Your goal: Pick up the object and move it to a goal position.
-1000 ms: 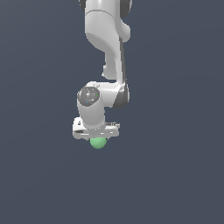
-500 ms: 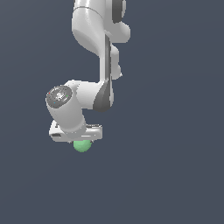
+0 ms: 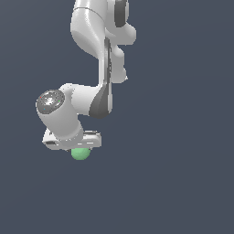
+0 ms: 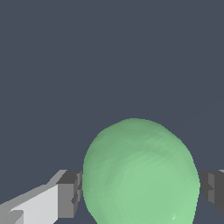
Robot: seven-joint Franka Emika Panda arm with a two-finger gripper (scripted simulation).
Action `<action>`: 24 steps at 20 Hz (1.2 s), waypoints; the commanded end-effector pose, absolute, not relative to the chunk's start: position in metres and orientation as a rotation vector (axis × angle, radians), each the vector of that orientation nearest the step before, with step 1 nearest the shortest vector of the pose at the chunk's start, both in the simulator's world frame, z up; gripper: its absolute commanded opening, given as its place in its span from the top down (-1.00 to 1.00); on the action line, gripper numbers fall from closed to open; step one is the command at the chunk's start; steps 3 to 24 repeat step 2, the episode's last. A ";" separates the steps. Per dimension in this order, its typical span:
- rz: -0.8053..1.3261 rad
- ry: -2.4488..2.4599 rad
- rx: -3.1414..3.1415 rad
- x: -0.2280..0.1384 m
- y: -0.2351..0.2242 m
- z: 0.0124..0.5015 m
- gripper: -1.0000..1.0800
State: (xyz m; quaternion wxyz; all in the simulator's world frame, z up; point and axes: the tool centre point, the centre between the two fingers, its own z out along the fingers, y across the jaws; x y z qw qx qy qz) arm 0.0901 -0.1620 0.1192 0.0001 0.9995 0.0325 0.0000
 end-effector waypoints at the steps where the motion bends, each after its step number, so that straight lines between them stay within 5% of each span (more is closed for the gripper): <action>1: 0.000 0.103 3.140 0.091 -0.162 0.119 1.00; 24: 0.000 0.103 3.140 0.091 -0.161 0.119 1.00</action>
